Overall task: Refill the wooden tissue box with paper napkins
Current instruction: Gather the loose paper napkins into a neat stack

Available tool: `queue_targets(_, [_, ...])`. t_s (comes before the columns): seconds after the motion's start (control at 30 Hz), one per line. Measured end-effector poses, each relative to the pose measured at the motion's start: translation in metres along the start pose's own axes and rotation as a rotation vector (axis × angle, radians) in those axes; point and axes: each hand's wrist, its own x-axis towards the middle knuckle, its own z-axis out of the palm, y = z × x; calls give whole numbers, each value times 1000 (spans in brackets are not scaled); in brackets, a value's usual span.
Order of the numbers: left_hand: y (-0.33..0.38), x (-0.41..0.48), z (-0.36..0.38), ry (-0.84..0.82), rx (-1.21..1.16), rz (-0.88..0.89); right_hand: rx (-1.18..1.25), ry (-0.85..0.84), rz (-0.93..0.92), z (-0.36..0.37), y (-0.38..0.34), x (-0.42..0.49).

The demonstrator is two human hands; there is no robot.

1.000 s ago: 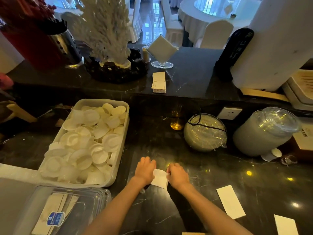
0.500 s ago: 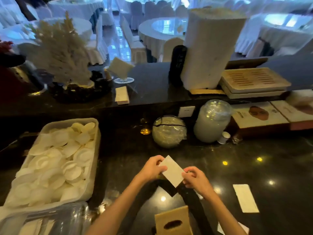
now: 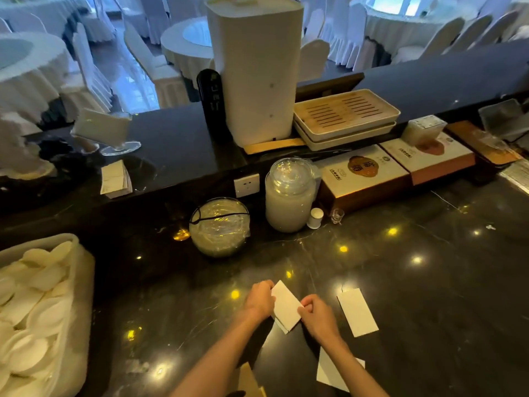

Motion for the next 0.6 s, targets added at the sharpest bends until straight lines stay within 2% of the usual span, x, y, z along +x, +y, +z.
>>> queue_targets(0.13, [-1,9,14,28,154,1,5,-9,-25,10,9,1])
queue_targets(0.27, [0,11,19,81,202,-42,50,-2,-48,11,14,-4])
queue_targets(0.6, [1,4,14,-9,23,-199,102,-70,-29,5,21,-16])
